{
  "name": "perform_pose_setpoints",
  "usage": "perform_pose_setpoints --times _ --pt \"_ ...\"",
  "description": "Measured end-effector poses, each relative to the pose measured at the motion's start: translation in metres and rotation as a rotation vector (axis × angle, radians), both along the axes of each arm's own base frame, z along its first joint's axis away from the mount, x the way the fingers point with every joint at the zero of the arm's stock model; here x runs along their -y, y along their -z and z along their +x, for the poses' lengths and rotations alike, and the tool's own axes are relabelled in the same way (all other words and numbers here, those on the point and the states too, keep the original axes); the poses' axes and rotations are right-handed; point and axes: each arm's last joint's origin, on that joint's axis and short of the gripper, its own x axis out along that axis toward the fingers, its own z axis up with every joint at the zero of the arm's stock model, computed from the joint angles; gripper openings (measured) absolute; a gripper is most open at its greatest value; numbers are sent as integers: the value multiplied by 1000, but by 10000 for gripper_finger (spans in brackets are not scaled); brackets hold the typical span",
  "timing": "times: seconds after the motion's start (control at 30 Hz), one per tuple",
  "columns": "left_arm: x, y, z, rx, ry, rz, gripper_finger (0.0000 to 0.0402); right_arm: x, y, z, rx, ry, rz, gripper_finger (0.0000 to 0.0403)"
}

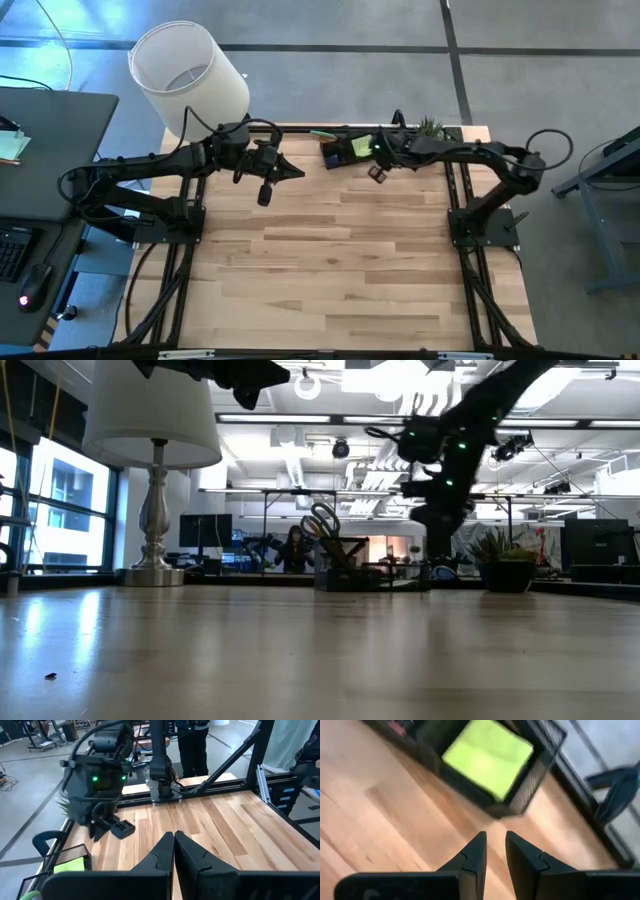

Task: Pick and place office supplies into organizer
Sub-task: Adjust the black desk organizer

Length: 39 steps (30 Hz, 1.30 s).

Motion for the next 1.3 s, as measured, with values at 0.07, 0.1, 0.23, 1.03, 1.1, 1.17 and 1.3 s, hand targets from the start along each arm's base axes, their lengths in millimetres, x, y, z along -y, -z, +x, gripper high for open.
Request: perform_pose_setpoints --times 0.07,0.1,0.23,1.03,1.1,1.17,1.3 --pt "0 0 0 0 0 0 1 -3 6 -12 33 -1 21 64" --pt "0 0 0 1 0 0 1 -5 9 -16 62 -17 38 64" --pt "0 -1 0 8 0 3 1 -16 23 -17 317 -211 147 64" --pt "-4 -2 3 34 -114 -15 1 30 62 76 291 -283 161 33" --pt "-5 1 5 20 -116 -23 1 33 59 81 303 -288 150 32" --pt "-7 3 9 22 -127 -19 1 34 56 83 309 -312 128 28" --pt "-12 12 18 5 -143 -21 1 35 54 85 315 -342 96 19"
